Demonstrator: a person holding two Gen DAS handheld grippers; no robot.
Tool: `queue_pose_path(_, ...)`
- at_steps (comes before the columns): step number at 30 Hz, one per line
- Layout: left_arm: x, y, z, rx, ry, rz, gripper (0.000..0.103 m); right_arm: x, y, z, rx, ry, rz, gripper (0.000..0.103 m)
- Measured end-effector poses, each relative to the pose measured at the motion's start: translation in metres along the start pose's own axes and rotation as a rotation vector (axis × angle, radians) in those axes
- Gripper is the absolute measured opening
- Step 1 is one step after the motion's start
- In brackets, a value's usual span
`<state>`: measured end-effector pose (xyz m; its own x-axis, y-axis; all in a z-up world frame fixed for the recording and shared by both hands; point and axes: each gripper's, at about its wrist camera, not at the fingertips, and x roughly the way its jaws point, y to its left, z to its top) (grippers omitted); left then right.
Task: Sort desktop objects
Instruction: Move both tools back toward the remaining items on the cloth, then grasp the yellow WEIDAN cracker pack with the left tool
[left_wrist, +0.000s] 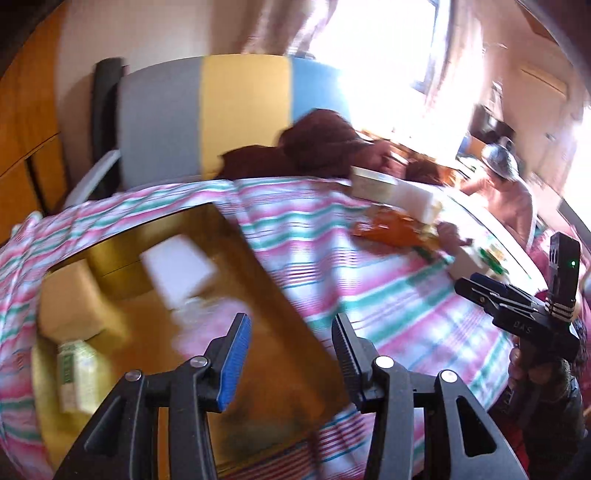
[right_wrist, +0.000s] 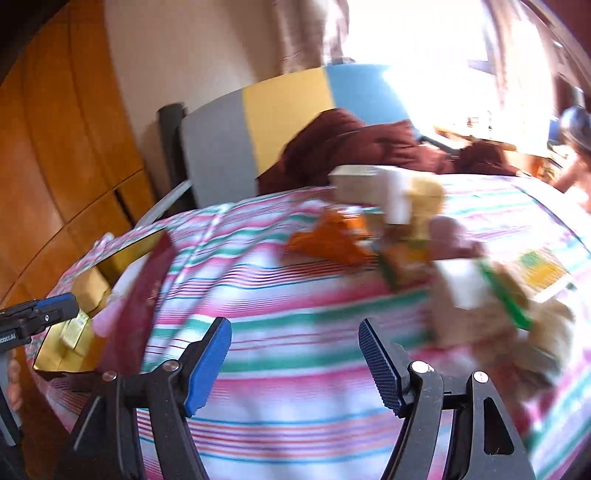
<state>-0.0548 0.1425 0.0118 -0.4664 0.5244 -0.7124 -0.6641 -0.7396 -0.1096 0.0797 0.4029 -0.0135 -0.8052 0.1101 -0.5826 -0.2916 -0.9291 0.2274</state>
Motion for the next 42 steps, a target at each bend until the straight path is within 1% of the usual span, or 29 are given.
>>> queue_pose_path(6, 0.037, -0.094, 0.018, 0.172, 0.039, -0.111, 0.047, -0.049, -0.075, -0.009, 0.1, -0.105, -0.112, 0.079)
queue_pose_path(9, 0.053, -0.139, 0.024, 0.241, 0.062, -0.162, 0.047, -0.062, -0.106, -0.009, 0.168, -0.148, -0.156, 0.079)
queue_pose_path(12, 0.06, -0.183, 0.031, 0.345, 0.049, -0.209, 0.047, -0.07, -0.134, -0.011, 0.26, -0.181, -0.184, 0.082)
queue_pose_path(15, 0.066, -0.221, 0.04, 0.457, 0.03, -0.229, 0.047, -0.068, -0.149, -0.019, 0.294, -0.176, -0.191, 0.083)
queue_pose_path(19, 0.081, -0.258, 0.057, 0.547, 0.038, -0.276, 0.048, -0.061, -0.155, -0.029, 0.29, -0.157, -0.197, 0.083)
queue_pose_path(26, 0.12, -0.303, 0.072, 0.656, 0.104, -0.327, 0.049, -0.05, -0.16, -0.041, 0.271, -0.149, -0.2, 0.084)
queue_pose_path(30, 0.138, -0.319, 0.073, 0.701, 0.127, -0.326, 0.05, -0.046, -0.169, -0.047, 0.292, -0.14, -0.198, 0.084)
queue_pose_path(34, 0.149, -0.326, 0.074, 0.721, 0.136, -0.332, 0.05, -0.045, -0.175, -0.051, 0.308, -0.141, -0.195, 0.084)
queue_pose_path(36, 0.153, -0.327, 0.076, 0.715, 0.144, -0.347, 0.053, -0.044, -0.176, -0.051, 0.307, -0.143, -0.194, 0.084)
queue_pose_path(42, 0.167, -0.331, 0.074, 0.729, 0.163, -0.352, 0.056, -0.042, -0.175, -0.053, 0.297, -0.141, -0.199, 0.085)
